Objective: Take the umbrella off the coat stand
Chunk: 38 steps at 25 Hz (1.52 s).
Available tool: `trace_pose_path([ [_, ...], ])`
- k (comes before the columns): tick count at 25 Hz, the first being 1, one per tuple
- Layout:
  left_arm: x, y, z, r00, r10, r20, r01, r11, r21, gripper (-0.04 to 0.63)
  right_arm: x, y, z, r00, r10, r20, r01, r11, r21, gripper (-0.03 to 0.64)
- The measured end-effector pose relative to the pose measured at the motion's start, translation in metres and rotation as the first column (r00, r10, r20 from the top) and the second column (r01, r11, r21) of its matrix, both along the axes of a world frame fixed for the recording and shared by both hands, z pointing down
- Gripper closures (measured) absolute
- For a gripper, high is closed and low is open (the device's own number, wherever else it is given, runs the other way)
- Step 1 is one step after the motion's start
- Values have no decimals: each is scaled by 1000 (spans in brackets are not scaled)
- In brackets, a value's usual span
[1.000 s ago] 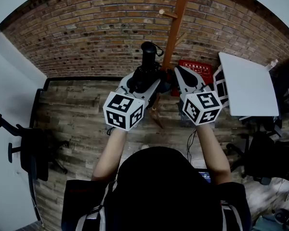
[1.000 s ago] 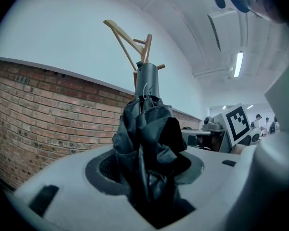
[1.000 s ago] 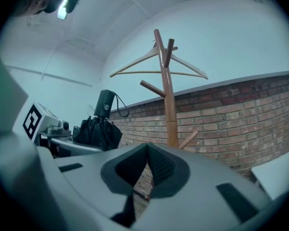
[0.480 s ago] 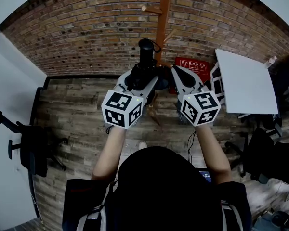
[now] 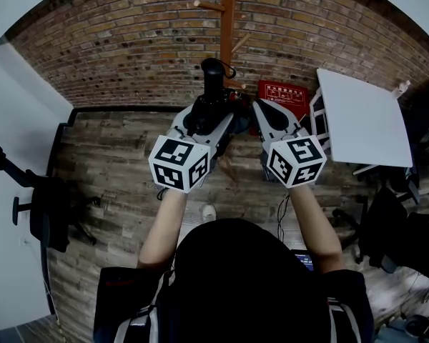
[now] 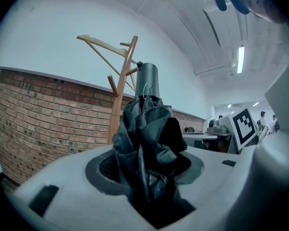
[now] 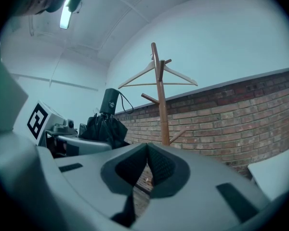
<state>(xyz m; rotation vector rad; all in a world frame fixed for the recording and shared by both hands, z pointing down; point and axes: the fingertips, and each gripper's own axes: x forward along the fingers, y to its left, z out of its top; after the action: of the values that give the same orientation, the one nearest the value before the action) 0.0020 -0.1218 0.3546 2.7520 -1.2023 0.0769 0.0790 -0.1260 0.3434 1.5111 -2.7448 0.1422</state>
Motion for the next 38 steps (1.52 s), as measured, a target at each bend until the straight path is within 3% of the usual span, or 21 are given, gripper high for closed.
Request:
trace_pose_path([
  [18,30,76,7,997,-80,-7,79,997,-11,364,41,76,7,1000,-26,15,26,1000,-18,589],
  [28,28,102,16,996,-90,20,91,996,-21,364,30,96,12,997,-60,43,61,998,-19,588],
  [38,4,92,11,995,-92,29,92,996,-14,364,8,85,6,997,-50,50,51,999,-17,588],
])
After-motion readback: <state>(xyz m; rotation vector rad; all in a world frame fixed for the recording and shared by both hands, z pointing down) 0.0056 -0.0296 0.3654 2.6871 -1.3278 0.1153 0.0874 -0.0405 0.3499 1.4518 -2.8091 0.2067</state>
